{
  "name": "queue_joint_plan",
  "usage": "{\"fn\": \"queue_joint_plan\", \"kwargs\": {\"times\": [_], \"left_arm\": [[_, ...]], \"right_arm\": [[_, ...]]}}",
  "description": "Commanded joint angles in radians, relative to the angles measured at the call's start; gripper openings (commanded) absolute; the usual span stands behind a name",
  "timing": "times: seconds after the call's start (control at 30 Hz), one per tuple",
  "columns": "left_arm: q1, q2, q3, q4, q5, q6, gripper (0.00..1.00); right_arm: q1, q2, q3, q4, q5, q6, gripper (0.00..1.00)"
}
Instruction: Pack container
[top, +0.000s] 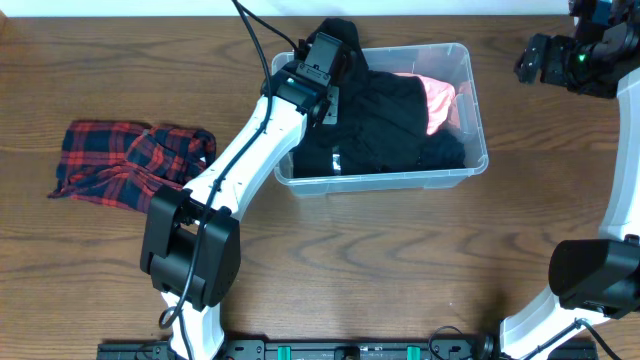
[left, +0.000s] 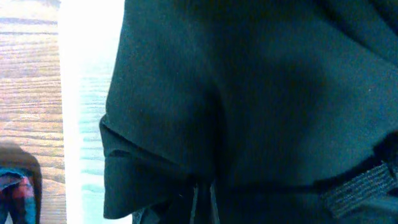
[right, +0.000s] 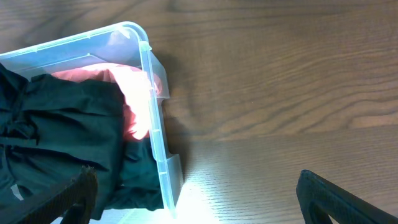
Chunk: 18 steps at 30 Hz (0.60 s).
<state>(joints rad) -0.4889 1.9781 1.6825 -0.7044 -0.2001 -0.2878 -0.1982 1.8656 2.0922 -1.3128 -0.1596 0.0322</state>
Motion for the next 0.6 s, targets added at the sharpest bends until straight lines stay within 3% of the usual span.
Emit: {"fn": "queue_joint_plan", "kwargs": {"times": [0.0,0.57], "left_arm": [[0.0,0.017,0.012,-0.034,0.037,-0.006,0.06],[-0.001,-0.024,0.013,-0.105,0.11,-0.046,0.07]], "right_arm": [[0.001,0.0,-0.001,0.0,0.003,-0.019,0.99],[0.001,0.0,-0.001,0.0,0.003,-0.019,0.99]]}}
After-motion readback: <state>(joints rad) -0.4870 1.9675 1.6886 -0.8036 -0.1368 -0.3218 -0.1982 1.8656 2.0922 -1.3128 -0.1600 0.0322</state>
